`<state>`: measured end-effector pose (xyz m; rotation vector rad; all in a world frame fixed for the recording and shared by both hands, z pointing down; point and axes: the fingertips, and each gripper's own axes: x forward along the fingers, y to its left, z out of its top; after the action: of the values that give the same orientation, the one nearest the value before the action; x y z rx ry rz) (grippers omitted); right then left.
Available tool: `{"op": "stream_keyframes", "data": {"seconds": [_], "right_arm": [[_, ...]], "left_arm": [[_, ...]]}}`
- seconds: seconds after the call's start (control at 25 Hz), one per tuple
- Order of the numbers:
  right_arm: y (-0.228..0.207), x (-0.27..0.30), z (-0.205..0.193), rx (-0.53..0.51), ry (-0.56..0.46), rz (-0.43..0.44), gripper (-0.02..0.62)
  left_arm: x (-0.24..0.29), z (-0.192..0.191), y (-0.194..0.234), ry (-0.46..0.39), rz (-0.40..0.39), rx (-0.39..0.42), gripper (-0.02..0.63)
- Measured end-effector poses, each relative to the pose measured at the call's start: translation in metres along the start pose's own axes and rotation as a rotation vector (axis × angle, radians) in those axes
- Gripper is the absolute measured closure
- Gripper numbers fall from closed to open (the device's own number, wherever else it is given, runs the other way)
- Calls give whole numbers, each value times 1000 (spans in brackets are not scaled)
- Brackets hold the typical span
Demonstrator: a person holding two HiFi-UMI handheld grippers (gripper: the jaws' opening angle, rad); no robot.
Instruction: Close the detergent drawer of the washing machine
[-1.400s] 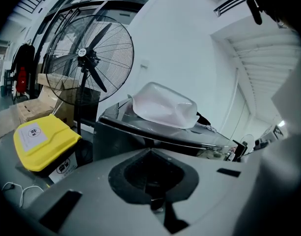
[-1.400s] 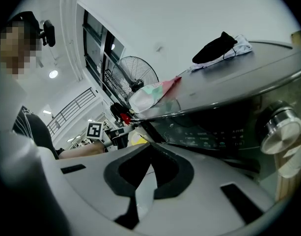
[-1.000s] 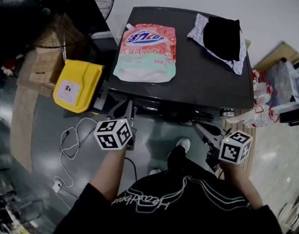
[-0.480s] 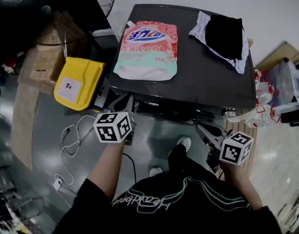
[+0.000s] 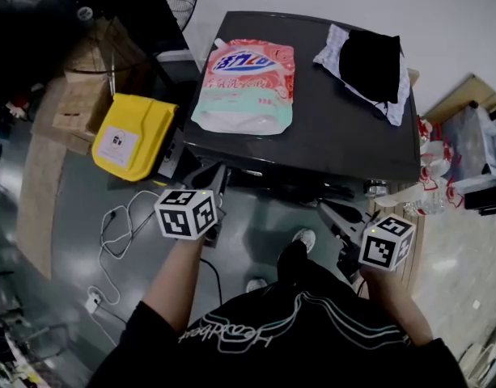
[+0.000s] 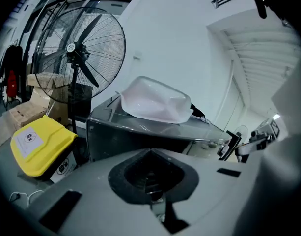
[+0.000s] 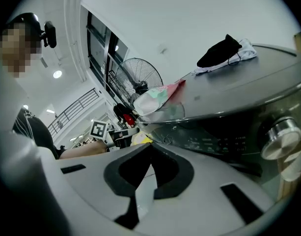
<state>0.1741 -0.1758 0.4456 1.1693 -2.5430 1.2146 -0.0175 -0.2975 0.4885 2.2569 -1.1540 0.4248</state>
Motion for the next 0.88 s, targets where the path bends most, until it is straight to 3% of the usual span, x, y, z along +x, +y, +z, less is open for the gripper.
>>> {"op": "stream_keyframes", "data": {"seconds": [0.16,0.6,0.88], "right_arm": [[17,-4,2,-26,-14,15,569],[113,-21,-5,-209,-61,113,569],[155,-36,-7,-253,-147,122,568]], "left_arm": [[-25,-7,-24,-3,-60,0,583],[-117,-4,-119,-64,-312,11,583],[-176,5,-145,-145,-369,51,583]]}}
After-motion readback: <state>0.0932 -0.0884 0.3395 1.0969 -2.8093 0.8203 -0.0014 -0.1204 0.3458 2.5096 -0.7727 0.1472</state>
